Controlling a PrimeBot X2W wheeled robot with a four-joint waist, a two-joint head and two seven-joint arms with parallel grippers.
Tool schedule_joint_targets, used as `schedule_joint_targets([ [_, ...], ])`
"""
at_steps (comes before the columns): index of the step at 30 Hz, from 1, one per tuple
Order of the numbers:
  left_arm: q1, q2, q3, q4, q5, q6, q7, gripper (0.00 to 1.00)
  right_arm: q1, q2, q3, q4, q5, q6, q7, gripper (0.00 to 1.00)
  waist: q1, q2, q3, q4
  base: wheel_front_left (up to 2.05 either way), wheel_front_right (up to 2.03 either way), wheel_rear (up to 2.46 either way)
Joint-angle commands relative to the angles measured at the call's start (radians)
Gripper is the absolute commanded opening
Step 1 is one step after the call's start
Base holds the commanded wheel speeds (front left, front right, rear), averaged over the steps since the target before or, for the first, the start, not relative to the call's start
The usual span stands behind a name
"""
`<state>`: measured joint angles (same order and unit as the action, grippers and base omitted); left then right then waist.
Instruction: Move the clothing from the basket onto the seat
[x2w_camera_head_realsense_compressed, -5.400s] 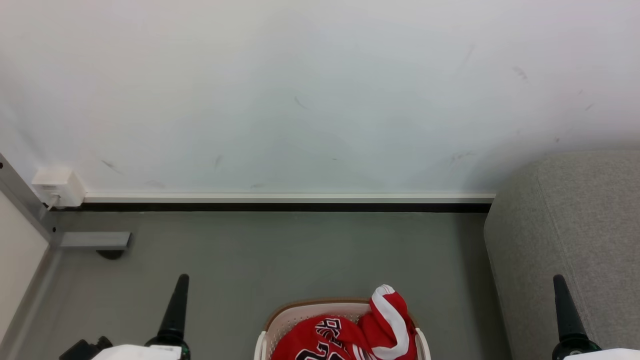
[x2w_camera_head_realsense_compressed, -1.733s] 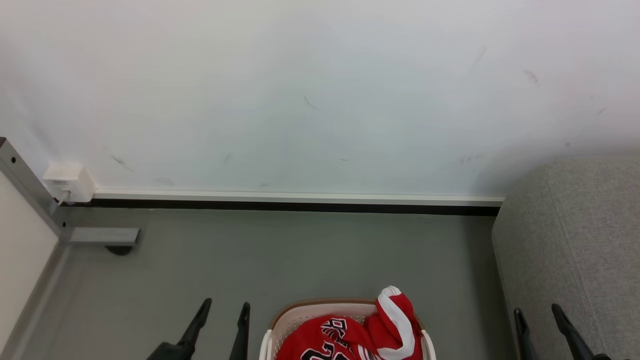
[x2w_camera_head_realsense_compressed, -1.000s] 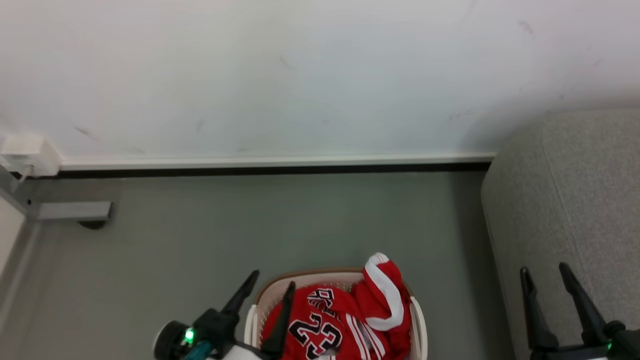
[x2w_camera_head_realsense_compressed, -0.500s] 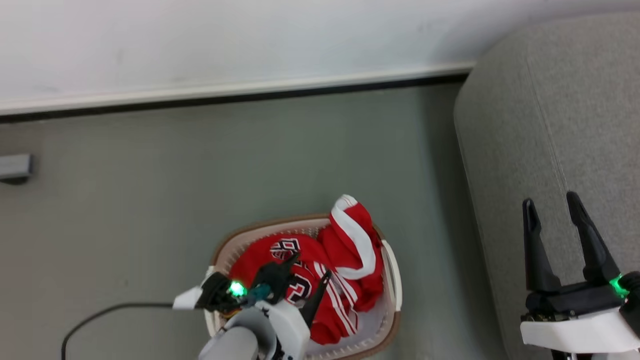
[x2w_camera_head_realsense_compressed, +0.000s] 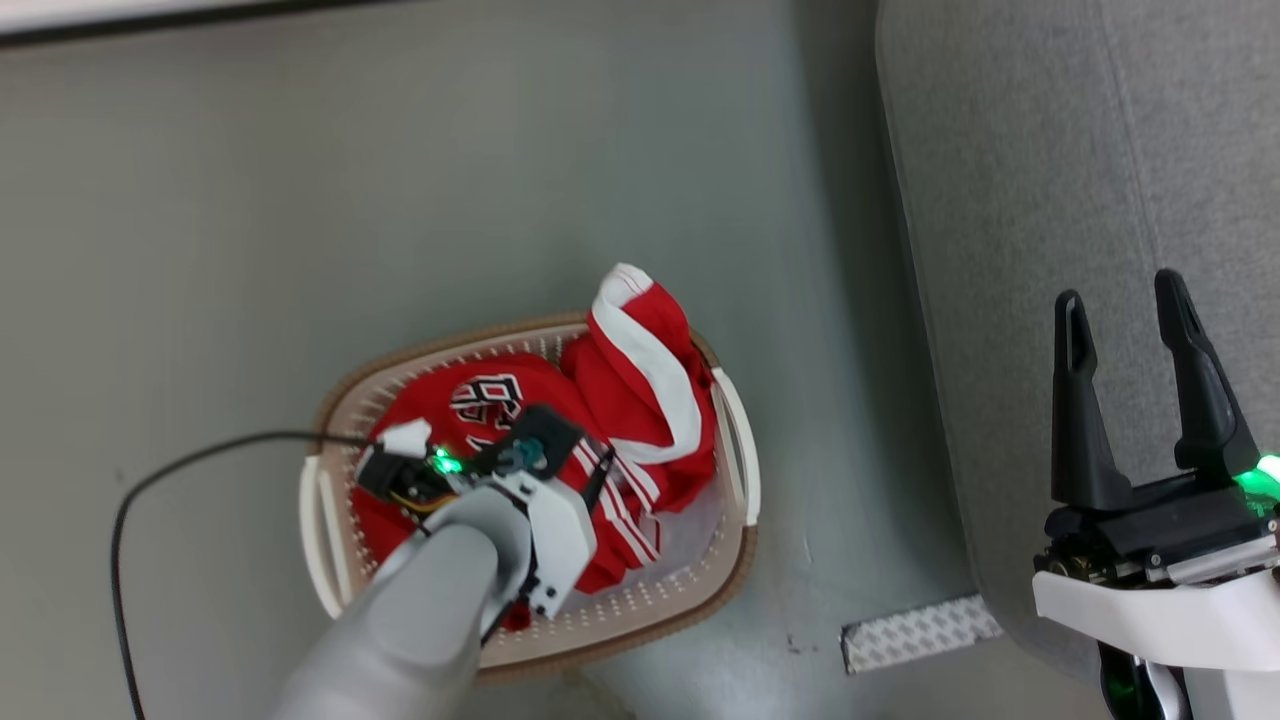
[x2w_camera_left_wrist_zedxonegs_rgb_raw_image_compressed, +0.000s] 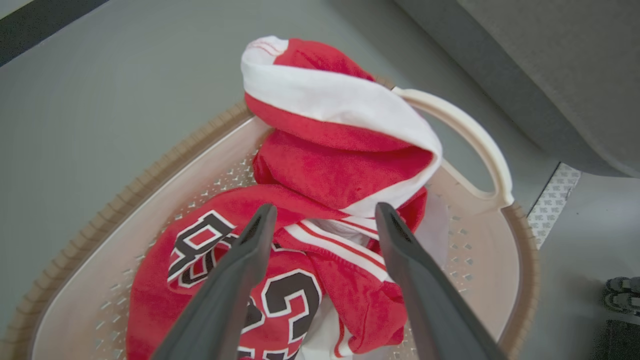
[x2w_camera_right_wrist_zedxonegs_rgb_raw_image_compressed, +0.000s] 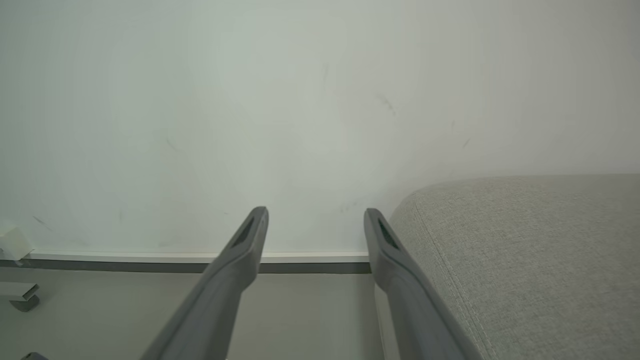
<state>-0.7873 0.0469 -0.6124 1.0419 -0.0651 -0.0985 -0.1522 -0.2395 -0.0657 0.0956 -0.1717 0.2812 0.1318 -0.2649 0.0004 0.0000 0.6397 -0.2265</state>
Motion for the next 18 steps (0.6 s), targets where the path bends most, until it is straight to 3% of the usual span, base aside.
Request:
schedule_joint_targets([
  [1,-0.016,0.01,-0.002,0.01,0.011,0.004,0.0,1.0,-0.016,0.002,0.002,-0.008,-0.006,-0.002,0.001,1.0,-0.0004,0.0,0.041,-0.023,0.0,0.0,0.0],
  [10,-0.127,0.028,-0.039,0.108,0.048,0.034,-0.038,1.0,-0.032,0.012,0.002,-0.022,0.011,-0.002,0.001,1.0,-0.0004,0.0,0.093,-0.041,0.0,0.0,0.0],
  [18,-0.195,0.037,-0.087,0.166,0.064,-0.007,-0.039,1.0,-0.046,0.014,0.016,-0.02,0.019,-0.002,0.001,1.0,-0.0004,0.0,0.124,-0.053,0.0,0.0,0.0],
])
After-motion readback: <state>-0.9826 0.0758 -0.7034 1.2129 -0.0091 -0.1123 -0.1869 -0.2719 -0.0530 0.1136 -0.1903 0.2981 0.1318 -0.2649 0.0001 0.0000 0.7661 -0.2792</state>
